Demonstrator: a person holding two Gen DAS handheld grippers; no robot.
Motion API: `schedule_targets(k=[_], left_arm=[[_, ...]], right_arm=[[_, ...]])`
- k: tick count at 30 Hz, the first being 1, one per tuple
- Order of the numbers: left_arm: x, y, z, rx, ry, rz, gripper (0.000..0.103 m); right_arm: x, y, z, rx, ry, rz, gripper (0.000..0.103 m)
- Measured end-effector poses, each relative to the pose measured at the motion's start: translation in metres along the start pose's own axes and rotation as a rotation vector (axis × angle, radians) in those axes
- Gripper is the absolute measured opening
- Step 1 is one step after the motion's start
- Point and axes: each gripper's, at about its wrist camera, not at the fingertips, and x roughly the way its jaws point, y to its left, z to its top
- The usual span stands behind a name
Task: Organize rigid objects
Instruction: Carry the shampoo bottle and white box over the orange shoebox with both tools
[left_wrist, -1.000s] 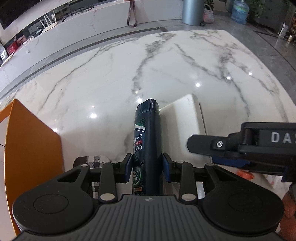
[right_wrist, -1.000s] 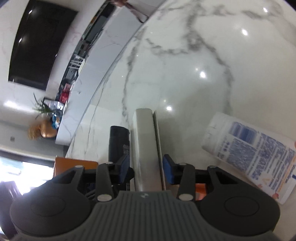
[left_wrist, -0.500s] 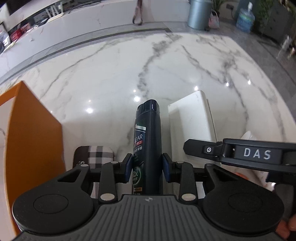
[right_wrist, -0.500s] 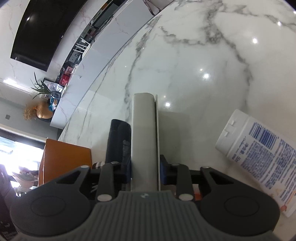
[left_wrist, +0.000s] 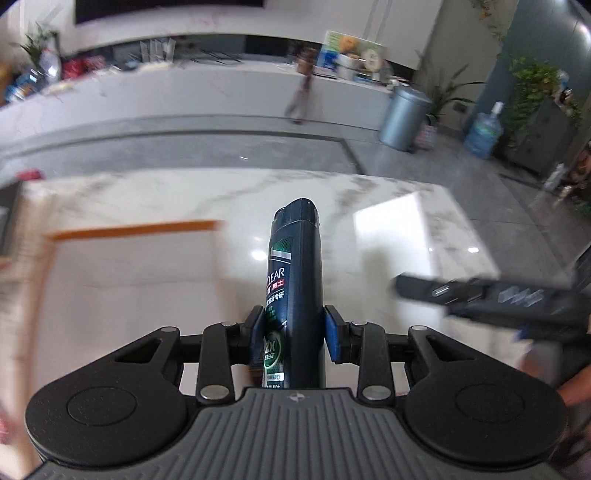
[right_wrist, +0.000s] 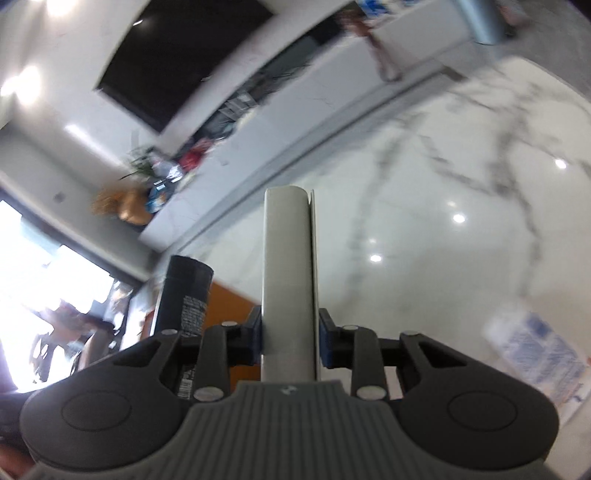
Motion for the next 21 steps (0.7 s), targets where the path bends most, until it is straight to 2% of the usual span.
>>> schedule_targets(k=[4,7,10,13,16,21], left_arm=[[0.0,0.05,-0.009,0.036,0.013,0.188,0.038],[0.018,0.072,-0.015,0.079,0.057,0.267,0.038],[0.039,0.08,-0.019,0.151,0.081,0.31,0.038],[0.06,0.089,-0.021,0.18,0.106,0.339,0.038],[0.073,0.095,-0.026,0.214,0.122,0.351,0.038],[0.091,0.106,-0.033,0.183,0.146,0.38,0.038]], right_arm=[[0.022,0.062,-0.001,-0.047,0.088,0.093,0.03],[0.052,0.106,-0.009,-0.111,0.159,0.072,0.03],[0.089,0.137,-0.019,-0.143,0.226,0.038,0.03],[0.127,0.16,-0.03,-0.205,0.277,-0.04,0.03],[0.157,0.169,-0.037,-0.253,0.308,-0.12,0.03],[0.196,0.166,-0.034,-0.302,0.341,-0.224,0.03]])
